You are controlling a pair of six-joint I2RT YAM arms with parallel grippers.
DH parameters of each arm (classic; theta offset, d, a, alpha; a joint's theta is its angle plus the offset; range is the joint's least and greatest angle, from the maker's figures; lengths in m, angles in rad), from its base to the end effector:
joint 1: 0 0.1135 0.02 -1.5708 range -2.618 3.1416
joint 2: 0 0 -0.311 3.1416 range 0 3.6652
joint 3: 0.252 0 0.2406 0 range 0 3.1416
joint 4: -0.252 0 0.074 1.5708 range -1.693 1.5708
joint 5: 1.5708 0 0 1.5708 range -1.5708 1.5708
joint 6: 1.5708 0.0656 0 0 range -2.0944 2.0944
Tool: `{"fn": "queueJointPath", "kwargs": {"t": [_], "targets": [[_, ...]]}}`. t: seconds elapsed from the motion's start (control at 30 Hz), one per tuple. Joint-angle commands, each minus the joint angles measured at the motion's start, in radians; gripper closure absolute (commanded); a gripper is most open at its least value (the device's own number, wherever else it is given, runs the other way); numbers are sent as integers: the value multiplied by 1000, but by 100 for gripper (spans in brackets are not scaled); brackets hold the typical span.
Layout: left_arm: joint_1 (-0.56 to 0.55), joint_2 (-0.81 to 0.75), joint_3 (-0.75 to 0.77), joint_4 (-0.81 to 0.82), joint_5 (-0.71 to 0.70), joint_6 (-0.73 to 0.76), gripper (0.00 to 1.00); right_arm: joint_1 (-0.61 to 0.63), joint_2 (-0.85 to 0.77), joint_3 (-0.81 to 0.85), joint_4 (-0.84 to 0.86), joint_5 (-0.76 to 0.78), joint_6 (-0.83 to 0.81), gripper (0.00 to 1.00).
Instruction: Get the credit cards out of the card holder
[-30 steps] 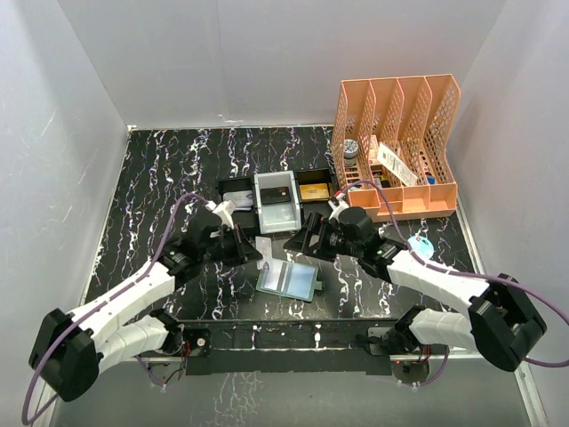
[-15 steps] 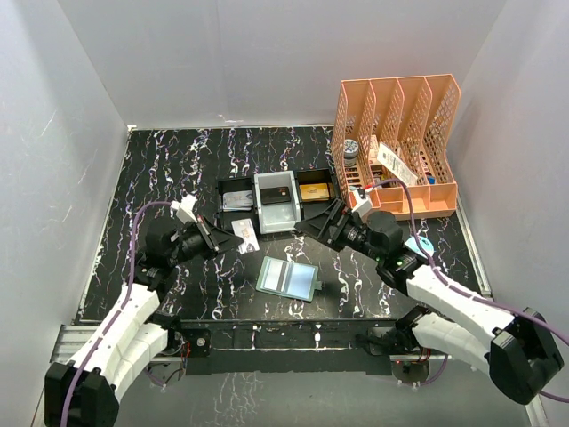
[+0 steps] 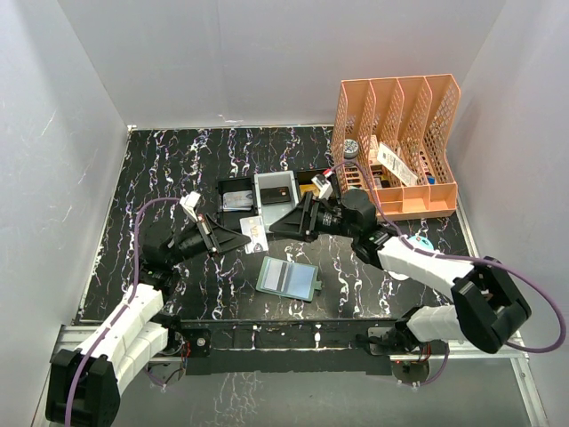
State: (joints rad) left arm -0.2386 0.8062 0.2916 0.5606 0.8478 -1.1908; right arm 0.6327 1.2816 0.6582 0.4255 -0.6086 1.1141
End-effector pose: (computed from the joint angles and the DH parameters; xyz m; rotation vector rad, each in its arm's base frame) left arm 0.1383 -0.0843 0.2809 -0.0637 1.8364 -1.7064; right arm 0.2043 0.1963 0.2991 -0.0236 2.1178 1.7019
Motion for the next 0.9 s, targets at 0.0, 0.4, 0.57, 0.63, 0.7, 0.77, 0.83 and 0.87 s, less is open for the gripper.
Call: {"fn": "queueJointPath", "kwargs": {"t": [0.0, 0.4, 0.57, 0.63, 0.7, 0.77, 0.83, 0.87], "targets": [[5, -1, 3, 140, 80, -39, 100, 15, 49, 63, 175, -100, 51, 44], [3, 13, -7, 175, 92, -52, 100, 59, 146, 81, 344, -195, 146, 66], [4, 25, -29, 228, 117, -84, 100, 61, 176, 70, 427, -204, 195, 75], [3, 26, -36, 244, 120, -93, 100, 64, 180, 72, 425, -204, 194, 79], [3, 25, -38, 246, 119, -95, 100, 67, 182, 73, 424, -208, 190, 81], [4, 24, -39, 245, 118, -95, 100, 67, 186, 73, 424, -210, 191, 82], [3, 24, -39, 249, 120, -96, 100, 69, 188, 72, 419, -208, 191, 83], [4, 23, -40, 252, 122, -98, 100, 71, 191, 73, 418, -207, 191, 83]]}}
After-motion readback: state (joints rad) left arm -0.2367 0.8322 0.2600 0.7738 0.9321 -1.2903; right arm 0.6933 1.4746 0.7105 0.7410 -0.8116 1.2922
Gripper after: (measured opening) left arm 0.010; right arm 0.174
